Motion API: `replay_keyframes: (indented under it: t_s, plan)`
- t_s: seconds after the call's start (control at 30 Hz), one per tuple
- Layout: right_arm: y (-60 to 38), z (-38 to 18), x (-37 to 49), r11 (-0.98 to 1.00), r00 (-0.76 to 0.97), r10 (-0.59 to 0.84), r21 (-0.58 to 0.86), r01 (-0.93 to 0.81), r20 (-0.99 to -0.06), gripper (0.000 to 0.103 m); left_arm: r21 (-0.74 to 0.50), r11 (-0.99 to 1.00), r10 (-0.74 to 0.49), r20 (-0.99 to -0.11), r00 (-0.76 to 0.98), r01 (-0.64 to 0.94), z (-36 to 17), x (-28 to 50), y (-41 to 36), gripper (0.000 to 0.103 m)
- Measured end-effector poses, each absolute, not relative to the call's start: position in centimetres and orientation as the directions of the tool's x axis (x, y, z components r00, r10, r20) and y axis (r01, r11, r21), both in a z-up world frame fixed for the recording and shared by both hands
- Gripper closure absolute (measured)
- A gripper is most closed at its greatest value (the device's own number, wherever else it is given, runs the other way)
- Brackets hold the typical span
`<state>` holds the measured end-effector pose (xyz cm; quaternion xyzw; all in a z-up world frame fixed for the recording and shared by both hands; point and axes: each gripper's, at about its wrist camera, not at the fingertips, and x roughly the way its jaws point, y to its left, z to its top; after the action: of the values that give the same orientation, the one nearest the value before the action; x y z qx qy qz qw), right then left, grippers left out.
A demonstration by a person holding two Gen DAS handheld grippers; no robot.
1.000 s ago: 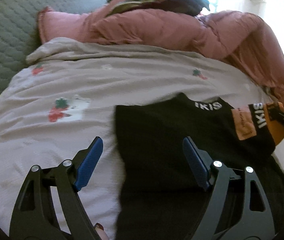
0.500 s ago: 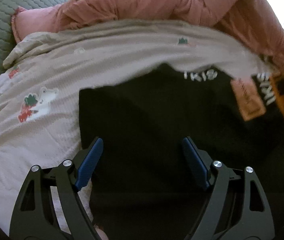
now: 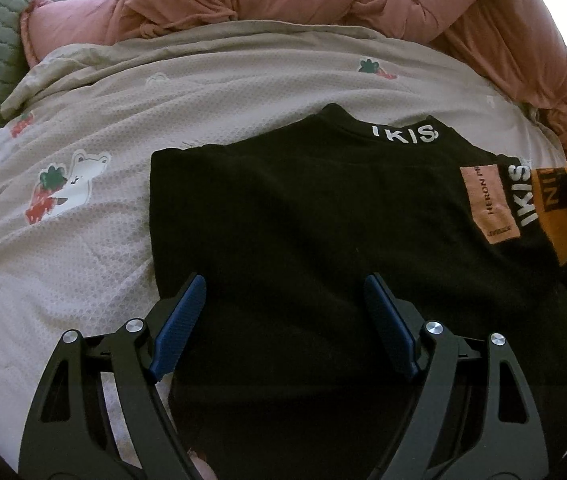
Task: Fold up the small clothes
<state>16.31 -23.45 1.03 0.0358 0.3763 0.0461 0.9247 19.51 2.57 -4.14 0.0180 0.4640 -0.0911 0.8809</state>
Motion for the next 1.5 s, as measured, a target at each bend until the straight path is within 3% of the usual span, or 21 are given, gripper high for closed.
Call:
replay_keyframes:
  t_s: [0.13, 0.23, 0.47, 0.63, 0.83, 1.07, 1.23, 1.5]
  plan:
    - [-24.0, 1.0, 16.2, 0.995, 0.725, 0.077, 0.096, -0.014, -0.685, 0.082, -0.051, 0.983, -0.142, -0.820, 0.554, 0.176, -4.2, 19.5, 2.5, 0.029]
    - [-24.4, 1.2, 16.0, 0.995, 0.734, 0.066, 0.102, 0.004, -0.676, 0.082, -0.049, 0.983, -0.140, -0.818, 0.558, 0.174, -4.1, 19.4, 2.5, 0.029]
    - [-22.9, 0.8, 15.7, 0.991, 0.715, 0.127, 0.113, -0.068, -0.687, 0.073, -0.066, 0.983, -0.161, -0.769, 0.619, 0.174, -1.8, 18.2, 2.6, 0.030]
    - [-20.7, 0.4, 15.5, 0.985, 0.691, 0.171, 0.096, -0.147, -0.702, 0.072, -0.054, 0.974, -0.185, -0.747, 0.639, 0.219, -0.9, 17.7, 1.4, 0.030]
    - [-18.5, -0.7, 15.4, 0.972, 0.648, 0.213, 0.091, -0.217, -0.731, 0.072, -0.036, 0.978, -0.147, -0.824, 0.547, 0.207, -3.8, 18.5, 1.1, 0.031]
    - [-17.2, -1.4, 15.4, 0.961, 0.617, 0.229, 0.074, -0.266, -0.752, 0.072, -0.048, 0.978, -0.154, -0.828, 0.539, 0.205, -4.3, 18.4, 1.4, 0.031]
    - [-17.9, -3.4, 16.0, 0.972, 0.561, 0.165, 0.038, -0.232, -0.811, 0.075, -0.060, 0.977, -0.163, -0.827, 0.538, 0.204, -4.2, 18.2, 1.6, 0.031]
    - [-18.5, -4.3, 15.8, 0.974, 0.546, 0.169, 0.052, -0.223, -0.820, 0.079, -0.065, 0.977, -0.167, -0.826, 0.538, 0.203, -4.2, 18.1, 1.7, 0.031]
